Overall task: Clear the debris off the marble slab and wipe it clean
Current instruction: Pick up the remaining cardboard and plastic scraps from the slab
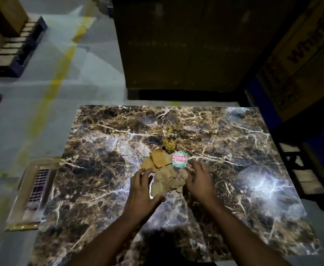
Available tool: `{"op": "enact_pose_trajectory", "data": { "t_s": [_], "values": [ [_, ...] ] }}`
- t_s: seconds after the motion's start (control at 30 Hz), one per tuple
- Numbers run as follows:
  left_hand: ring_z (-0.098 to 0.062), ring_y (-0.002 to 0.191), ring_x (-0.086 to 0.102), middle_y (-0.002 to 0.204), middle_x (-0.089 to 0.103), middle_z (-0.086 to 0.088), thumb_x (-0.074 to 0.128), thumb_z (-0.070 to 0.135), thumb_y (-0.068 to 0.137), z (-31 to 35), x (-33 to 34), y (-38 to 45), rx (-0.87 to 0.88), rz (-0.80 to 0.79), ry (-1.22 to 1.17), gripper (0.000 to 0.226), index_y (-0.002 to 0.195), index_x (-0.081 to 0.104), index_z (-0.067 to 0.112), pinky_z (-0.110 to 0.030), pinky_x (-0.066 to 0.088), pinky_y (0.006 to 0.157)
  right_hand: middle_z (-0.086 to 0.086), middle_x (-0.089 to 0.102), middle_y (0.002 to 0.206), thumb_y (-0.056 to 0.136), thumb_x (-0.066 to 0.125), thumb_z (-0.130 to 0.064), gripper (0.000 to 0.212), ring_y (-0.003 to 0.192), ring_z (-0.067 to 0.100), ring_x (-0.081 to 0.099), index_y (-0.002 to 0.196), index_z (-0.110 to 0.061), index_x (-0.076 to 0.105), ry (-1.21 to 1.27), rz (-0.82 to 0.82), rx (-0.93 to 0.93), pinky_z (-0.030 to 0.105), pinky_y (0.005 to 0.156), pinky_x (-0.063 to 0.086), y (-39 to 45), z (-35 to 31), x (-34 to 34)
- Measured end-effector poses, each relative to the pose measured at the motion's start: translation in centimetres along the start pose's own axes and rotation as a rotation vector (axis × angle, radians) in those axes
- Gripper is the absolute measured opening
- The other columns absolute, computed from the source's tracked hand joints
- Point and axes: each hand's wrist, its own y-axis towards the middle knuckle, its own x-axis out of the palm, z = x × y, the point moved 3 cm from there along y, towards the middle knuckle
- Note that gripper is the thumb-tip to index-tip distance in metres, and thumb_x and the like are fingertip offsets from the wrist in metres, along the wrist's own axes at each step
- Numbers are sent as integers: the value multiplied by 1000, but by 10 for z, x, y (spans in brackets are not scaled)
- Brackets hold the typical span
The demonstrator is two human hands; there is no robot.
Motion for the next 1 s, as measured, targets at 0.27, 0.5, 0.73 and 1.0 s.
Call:
{"op": "enact_pose_trajectory", "data": {
  "t_s": [0.27, 0.5, 0.73, 1.0],
  "values": [
    [-24, 154, -2, 168, -7, 5, 69, 81, 62, -22, -3, 55, 13, -281, 408, 132, 159, -5, 30, -51, 12, 121, -3, 1, 170, 84, 76, -45, 89, 152, 38, 10, 154, -54, 22, -567, -334, -489, 65, 118, 24, 126, -68, -4],
    [-23, 152, 12, 166, 13, 2, 67, 73, 75, -10, 13, 60, 23, -254, 434, 114, 160, 8, 24, -44, 16, 119, 4, 12, 169, 94, 46, -51, 67, 151, 37, 16, 157, -39, 27, -501, -511, -541, 60, 116, 30, 100, -36, 29],
    [-25, 141, 30, 157, 33, -2, 61, 67, 84, -5, 22, 41, 14, -110, 434, 83, 152, 38, 24, -43, 28, 112, 11, 37, 158, 90, 51, -16, 58, 140, 32, 40, 147, -25, 45, -185, -286, -634, 46, 112, 43, 28, -8, 22],
    [-25, 132, 39, 152, 43, 1, 64, 64, 83, 5, 23, 38, 25, -52, 373, 64, 132, 57, 24, -45, 43, 99, -4, 30, 164, 88, 49, -38, 79, 152, 32, 15, 159, -34, 16, -356, -283, -549, 57, 123, 15, -3, 13, 24]
  ]
}}
